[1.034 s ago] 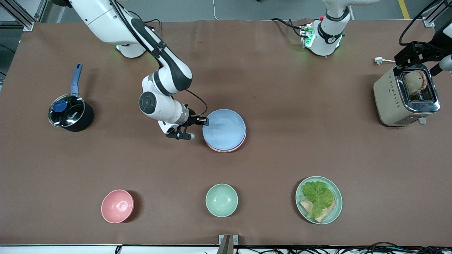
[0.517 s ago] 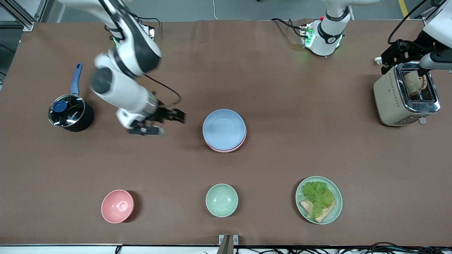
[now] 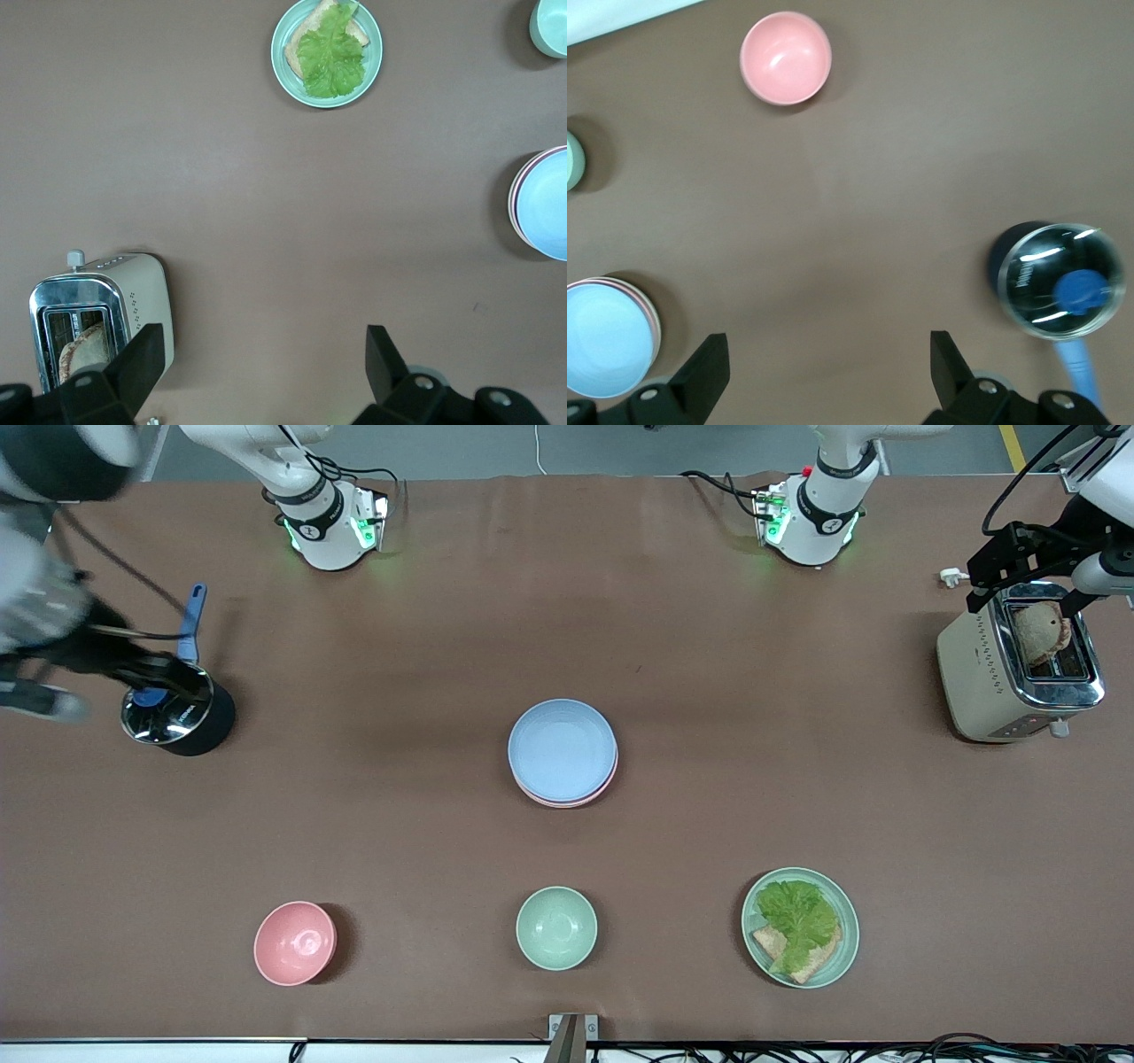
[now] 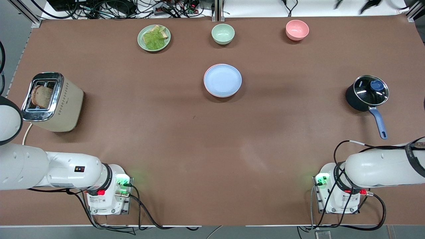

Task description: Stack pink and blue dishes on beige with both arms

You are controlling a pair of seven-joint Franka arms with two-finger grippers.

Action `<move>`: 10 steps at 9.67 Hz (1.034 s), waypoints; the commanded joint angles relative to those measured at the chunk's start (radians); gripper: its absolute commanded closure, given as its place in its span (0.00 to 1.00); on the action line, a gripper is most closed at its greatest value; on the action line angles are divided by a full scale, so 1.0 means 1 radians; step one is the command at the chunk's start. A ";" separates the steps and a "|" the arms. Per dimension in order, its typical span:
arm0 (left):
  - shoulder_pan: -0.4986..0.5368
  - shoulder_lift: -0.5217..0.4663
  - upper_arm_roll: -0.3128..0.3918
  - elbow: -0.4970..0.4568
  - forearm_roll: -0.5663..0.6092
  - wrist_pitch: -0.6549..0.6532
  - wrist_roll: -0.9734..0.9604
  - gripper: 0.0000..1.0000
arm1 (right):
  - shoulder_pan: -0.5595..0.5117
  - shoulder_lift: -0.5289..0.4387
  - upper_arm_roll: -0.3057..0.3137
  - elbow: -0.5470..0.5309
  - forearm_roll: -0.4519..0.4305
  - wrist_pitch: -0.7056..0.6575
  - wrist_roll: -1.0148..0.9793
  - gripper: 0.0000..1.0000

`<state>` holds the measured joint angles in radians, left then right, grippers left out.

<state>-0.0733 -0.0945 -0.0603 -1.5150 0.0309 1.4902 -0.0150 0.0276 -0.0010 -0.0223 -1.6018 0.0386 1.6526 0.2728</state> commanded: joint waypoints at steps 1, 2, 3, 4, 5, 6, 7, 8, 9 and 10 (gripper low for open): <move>0.006 0.021 0.000 -0.001 -0.005 -0.005 0.012 0.00 | 0.006 0.019 -0.047 0.144 -0.014 -0.104 -0.043 0.00; 0.004 0.021 -0.001 0.001 0.000 -0.005 0.010 0.00 | 0.005 0.021 -0.053 0.178 -0.020 -0.150 -0.082 0.00; 0.007 0.021 -0.001 0.001 0.000 -0.007 0.010 0.00 | 0.003 0.021 -0.056 0.203 -0.023 -0.178 -0.136 0.00; 0.006 0.021 -0.001 0.002 0.001 -0.013 0.010 0.00 | 0.003 0.022 -0.064 0.203 -0.022 -0.184 -0.142 0.00; 0.004 0.021 -0.001 0.004 0.003 -0.013 0.010 0.00 | 0.003 0.023 -0.064 0.200 -0.022 -0.185 -0.142 0.00; 0.006 0.021 -0.001 0.004 0.003 -0.013 0.010 0.00 | 0.005 0.023 -0.064 0.188 -0.020 -0.192 -0.144 0.00; 0.006 0.022 -0.001 0.002 0.003 -0.015 0.010 0.00 | 0.003 0.016 -0.064 0.151 -0.020 -0.212 -0.159 0.00; 0.004 0.022 -0.001 0.004 0.004 -0.019 0.010 0.00 | -0.008 0.015 -0.064 0.149 -0.020 -0.212 -0.174 0.00; 0.004 0.022 -0.001 0.004 0.004 -0.019 0.010 0.00 | -0.015 0.015 -0.064 0.145 -0.020 -0.212 -0.197 0.00; 0.006 0.022 -0.001 0.004 0.003 -0.021 0.010 0.00 | -0.018 0.015 -0.064 0.145 -0.020 -0.212 -0.207 0.00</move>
